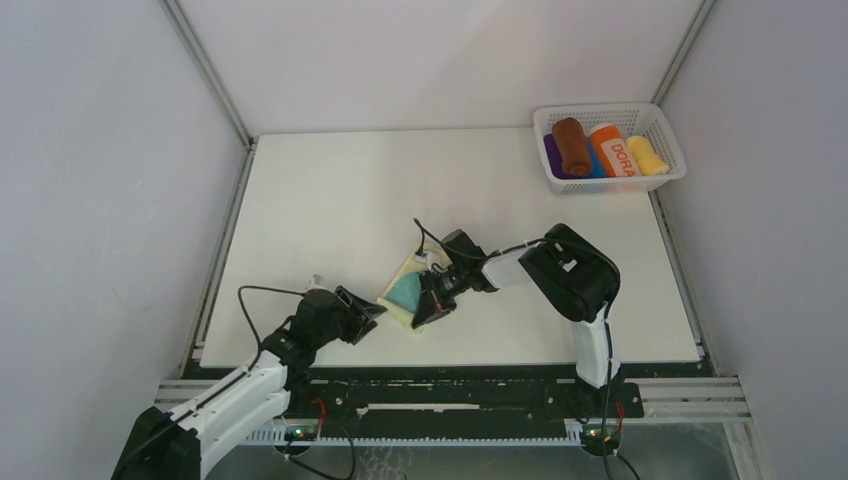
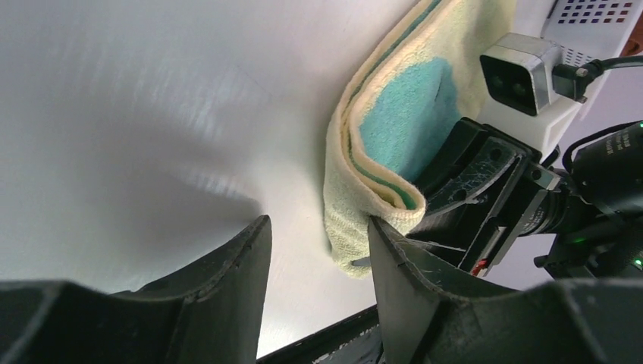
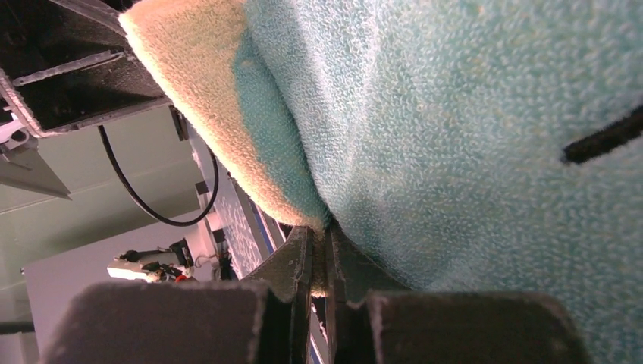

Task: Roll the towels
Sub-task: Roll the towel at the center of the board.

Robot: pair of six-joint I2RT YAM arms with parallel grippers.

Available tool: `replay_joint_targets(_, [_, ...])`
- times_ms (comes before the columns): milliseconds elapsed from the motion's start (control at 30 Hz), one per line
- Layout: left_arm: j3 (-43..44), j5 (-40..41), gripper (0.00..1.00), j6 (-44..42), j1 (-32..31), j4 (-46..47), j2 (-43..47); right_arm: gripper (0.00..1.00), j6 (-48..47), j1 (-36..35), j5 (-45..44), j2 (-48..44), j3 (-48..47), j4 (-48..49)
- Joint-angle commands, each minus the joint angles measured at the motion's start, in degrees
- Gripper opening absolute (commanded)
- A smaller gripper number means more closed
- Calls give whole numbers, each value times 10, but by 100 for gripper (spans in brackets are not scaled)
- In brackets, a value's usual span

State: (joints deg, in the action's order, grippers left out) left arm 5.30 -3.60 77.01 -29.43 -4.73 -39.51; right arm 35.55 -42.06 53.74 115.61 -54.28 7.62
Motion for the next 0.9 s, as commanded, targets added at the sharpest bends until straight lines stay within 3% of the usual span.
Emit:
replay_joint_targets(0, [21, -10, 55, -9, 2, 65, -16, 0, -15, 1, -18, 12, -14, -30])
replay_joint_targets(333, [14, -13, 58, -11, 2, 101, -29, 0, -17, 1, -22, 13, -17, -36])
replay_joint_targets(667, [27, 7, 50, -13, 2, 124, -107, 0, -22, -1, -29, 12, -23, -52])
replay_joint_targets(867, [56, 23, 47, -11, 2, 59, -173, 6, -68, -12, -68, -18, -40, -111])
